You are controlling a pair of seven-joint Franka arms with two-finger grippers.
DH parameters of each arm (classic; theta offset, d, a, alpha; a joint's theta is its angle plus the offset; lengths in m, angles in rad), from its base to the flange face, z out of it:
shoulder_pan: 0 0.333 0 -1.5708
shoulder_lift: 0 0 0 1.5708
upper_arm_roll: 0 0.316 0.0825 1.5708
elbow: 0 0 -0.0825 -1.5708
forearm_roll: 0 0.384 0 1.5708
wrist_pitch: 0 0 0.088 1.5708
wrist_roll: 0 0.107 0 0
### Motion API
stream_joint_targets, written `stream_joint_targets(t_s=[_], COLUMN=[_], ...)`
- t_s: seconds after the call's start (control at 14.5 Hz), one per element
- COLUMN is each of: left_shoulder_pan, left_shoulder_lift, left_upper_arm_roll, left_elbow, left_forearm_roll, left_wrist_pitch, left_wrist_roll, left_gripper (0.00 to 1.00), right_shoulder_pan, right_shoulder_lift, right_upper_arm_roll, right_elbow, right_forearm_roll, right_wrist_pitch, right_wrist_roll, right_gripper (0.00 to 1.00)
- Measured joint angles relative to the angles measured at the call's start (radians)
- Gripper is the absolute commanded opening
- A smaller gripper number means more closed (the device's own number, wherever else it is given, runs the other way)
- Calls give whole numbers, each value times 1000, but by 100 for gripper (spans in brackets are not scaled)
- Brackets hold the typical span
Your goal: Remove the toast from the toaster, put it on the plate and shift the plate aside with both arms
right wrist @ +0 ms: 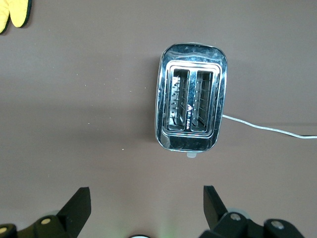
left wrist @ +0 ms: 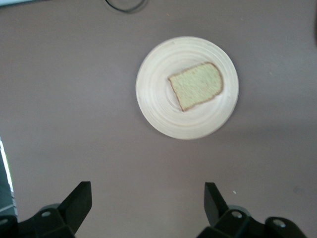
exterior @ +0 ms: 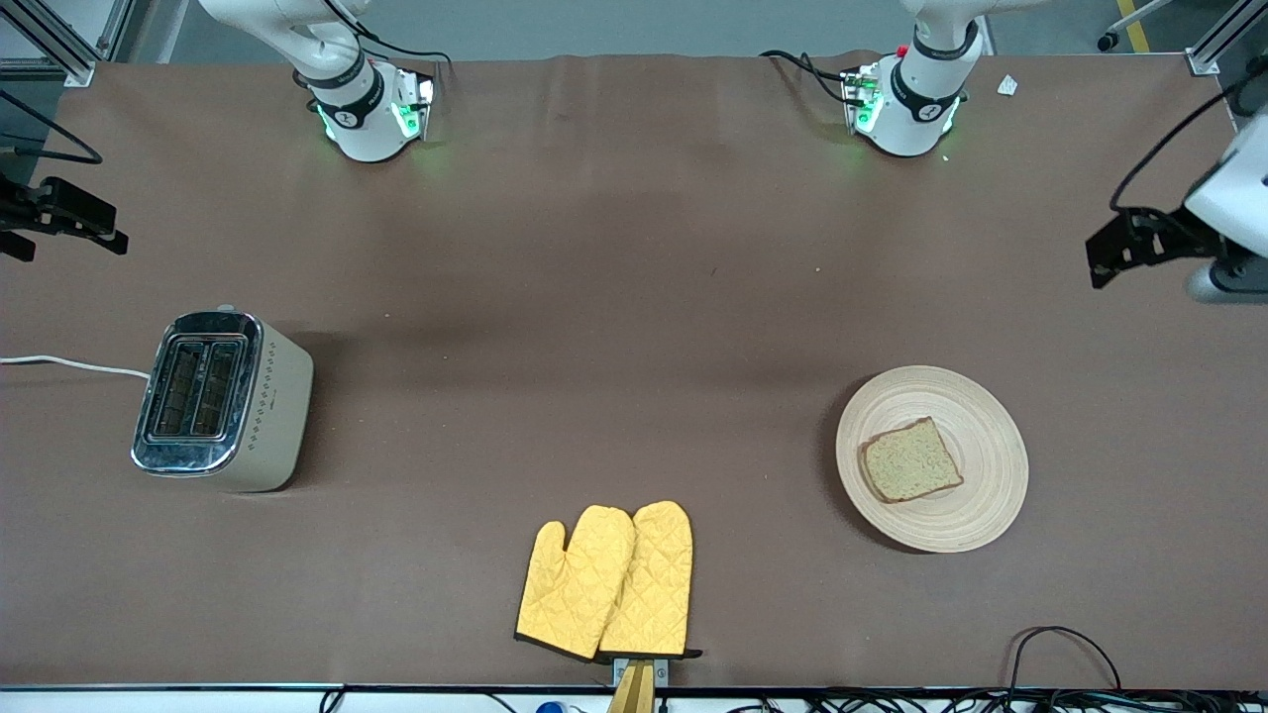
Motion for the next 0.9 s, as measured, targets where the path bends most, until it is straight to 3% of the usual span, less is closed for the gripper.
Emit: stream_joint_targets(t_s=[0.21, 0.41, 0.9], left_shoulder_pan=[-12, -13, -11], left_shoulder_lift=[-77, -124, -140], left_upper_arm_roll=[49, 49, 48], left_elbow=[-94, -147, -158], left_forearm_roll=[-59, -71, -74], left_wrist_pitch=[2, 3, -3], left_wrist_roll=[1, 0, 1], left_gripper=[100, 100, 100], right_shoulder_pan=[0, 0, 2], right_shoulder_lift=[1, 1, 1], right_upper_arm_roll=[0, 0, 3], right_elbow=[-1, -2, -2], right_forearm_roll=[0, 1, 5], right_wrist_pitch=[-1, -2, -2], right_wrist_roll=[-2, -4, -6], right_gripper=[100, 100, 100])
